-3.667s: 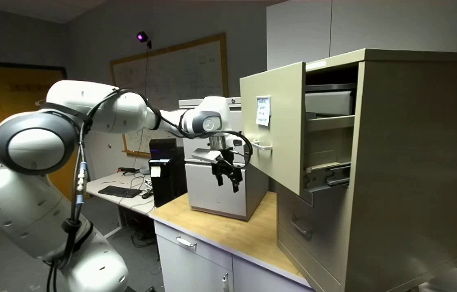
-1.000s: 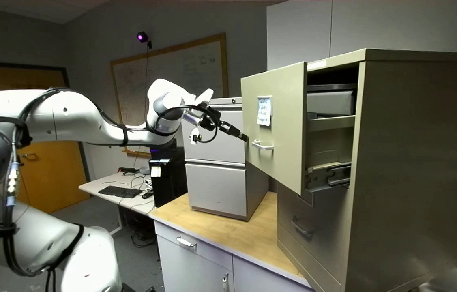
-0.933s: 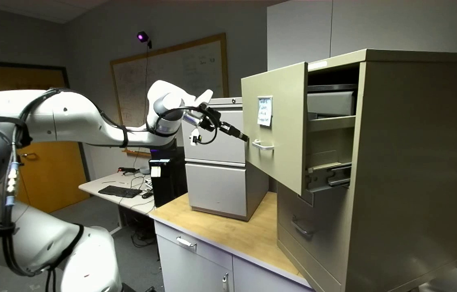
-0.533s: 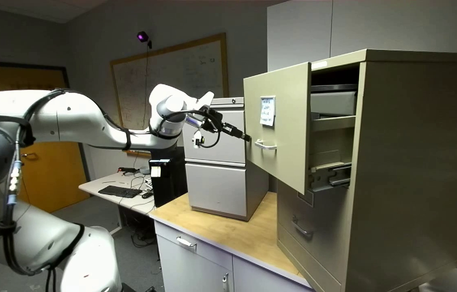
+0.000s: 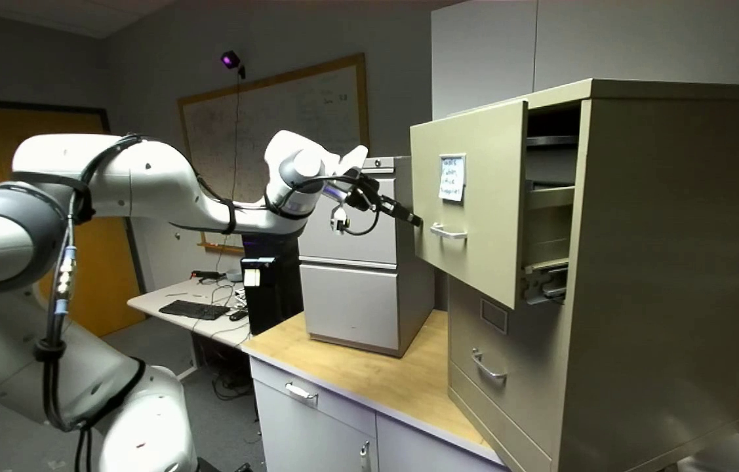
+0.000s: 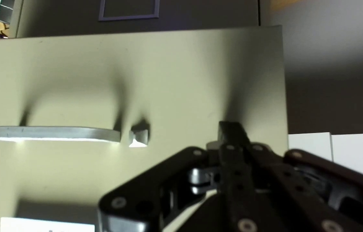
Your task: Close the upper drawer of the file cabinet
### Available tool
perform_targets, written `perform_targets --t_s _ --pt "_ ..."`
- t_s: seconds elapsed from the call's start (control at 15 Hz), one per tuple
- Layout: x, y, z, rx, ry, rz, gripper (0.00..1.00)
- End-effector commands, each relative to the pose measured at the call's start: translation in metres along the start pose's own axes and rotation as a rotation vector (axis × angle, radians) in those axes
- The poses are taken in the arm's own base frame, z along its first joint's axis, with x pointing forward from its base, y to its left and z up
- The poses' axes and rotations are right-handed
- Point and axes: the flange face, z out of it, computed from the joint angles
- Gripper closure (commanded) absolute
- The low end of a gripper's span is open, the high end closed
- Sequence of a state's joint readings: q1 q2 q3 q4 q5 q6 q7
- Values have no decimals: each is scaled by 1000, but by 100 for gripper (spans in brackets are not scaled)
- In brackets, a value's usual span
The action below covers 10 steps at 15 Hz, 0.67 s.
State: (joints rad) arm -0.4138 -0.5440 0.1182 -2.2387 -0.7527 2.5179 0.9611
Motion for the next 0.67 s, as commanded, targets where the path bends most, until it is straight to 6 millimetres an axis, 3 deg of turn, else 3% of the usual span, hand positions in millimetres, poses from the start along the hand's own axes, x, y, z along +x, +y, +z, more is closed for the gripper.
perform_targets --t_s 0.0,0.6 --pt "39 -11 43 24 2 13 100" --pt "68 -33 77 6 -56 24 100"
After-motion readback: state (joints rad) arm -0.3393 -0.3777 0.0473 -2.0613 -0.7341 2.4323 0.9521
